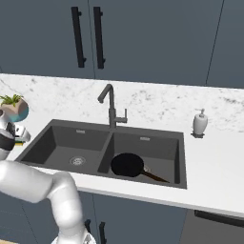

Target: Pick the pan and sponge and place them into the sink. Then turn on the water.

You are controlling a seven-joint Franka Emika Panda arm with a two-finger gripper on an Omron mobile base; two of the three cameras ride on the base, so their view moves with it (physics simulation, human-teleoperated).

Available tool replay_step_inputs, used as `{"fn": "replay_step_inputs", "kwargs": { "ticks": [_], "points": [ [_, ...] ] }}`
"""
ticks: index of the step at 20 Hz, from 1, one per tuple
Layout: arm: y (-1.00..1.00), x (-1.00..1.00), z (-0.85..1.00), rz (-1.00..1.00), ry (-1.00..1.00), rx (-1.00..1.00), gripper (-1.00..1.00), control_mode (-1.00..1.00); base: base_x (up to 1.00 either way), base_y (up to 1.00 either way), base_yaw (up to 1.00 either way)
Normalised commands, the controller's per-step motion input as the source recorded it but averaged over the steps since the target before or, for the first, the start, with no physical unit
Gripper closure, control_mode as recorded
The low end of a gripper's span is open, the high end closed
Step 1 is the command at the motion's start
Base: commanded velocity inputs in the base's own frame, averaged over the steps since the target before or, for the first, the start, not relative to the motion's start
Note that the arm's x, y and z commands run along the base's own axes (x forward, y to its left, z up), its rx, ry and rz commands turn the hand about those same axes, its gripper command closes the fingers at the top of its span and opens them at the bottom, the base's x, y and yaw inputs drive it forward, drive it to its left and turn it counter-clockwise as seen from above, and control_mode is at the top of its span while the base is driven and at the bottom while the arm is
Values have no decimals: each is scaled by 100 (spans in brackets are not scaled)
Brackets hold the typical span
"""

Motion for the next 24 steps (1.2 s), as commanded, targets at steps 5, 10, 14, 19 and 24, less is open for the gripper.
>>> {"fn": "replay_step_inputs", "kwargs": {
  "ticks": [5, 10, 14, 19, 24],
  "points": [
    [28, 39, -11, 0, 4, 0, -100, -100, 0, 0, 0],
    [10, 26, -41, 0, 8, -1, -100, -100, 0, 0, 0],
    [30, 13, -54, 0, 7, -8, -100, -100, 0, 0, 0],
    [33, 2, -59, -1, 7, -10, 100, -100, 0, 0, 0],
    [24, 0, -68, -3, 7, -10, 100, -100, 0, 0, 0]
  ]
}}
